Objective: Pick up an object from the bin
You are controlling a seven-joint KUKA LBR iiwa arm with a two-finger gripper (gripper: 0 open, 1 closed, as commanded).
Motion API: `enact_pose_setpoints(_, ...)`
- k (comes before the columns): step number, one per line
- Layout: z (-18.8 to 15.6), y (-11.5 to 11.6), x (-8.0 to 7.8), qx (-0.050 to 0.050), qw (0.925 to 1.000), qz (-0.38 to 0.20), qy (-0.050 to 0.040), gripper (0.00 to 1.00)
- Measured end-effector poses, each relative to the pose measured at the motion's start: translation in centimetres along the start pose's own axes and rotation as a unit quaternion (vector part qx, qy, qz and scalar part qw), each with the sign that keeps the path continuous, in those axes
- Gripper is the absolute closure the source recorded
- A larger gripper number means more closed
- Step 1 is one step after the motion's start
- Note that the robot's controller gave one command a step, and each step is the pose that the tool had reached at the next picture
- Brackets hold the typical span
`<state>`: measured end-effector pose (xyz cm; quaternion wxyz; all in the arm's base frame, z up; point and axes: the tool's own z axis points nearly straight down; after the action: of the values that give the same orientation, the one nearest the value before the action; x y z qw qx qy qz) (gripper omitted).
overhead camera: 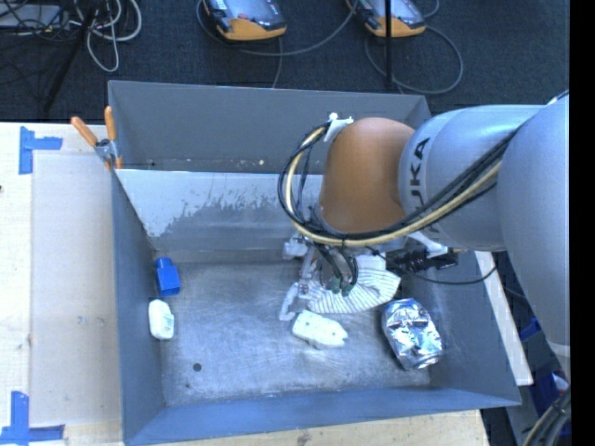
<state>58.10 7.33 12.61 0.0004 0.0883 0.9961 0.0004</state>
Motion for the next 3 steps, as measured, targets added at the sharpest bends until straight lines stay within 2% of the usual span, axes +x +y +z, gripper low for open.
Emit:
enact_pose_setpoints(1,0.0,0.0,0.0,0.0,1.0,0.0,0.0006,0.0)
enact_pose_setpoints(2,3.5,-7.8,4.4,0.0,0.9952,-0.098,0.0022,1.0)
enact_pose_setpoints(3,3.5,-7.9,4.4,0.0,0.9952,-0.098,0.0022,1.0)
